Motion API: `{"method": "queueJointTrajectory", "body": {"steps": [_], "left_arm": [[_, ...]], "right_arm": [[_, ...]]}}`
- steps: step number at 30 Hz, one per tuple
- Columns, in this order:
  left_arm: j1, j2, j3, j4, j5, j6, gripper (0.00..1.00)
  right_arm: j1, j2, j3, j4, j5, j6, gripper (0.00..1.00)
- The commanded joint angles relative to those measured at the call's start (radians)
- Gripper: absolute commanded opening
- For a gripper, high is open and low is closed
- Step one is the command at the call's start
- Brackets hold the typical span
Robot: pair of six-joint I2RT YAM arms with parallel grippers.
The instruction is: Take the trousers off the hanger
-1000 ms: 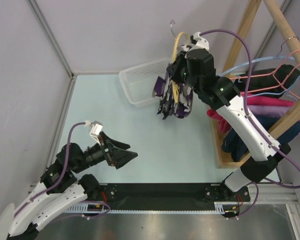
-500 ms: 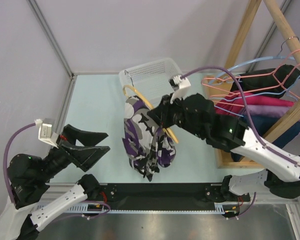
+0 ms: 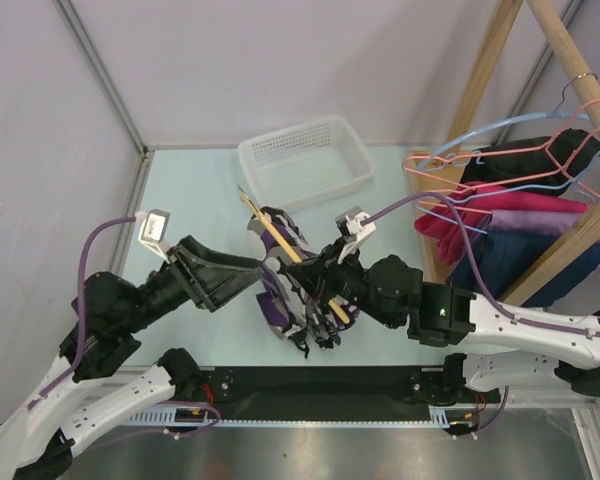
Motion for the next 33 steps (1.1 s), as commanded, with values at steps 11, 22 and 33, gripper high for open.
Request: {"method": "queueJointTrajectory", "body": {"steps": [11,22,33], "left_arm": [[0.006,0.073,-0.012,0.005,-0.123,-0.134,0.74],[0.006,0.096,-0.049,0.042,-0.152,-0.203,0.68],[0.006,0.115,-0.06,0.071,-0.133,-0.243,0.6]], "right_arm": [[0.117,-0.041,-0.038,0.562,0.129,-0.11,0.0],[0.163,-0.048,-0.104,0.65,0.152,-0.123,0.0],[0.2,0.007,-0.121,0.745,0.146,-0.177,0.0]]}}
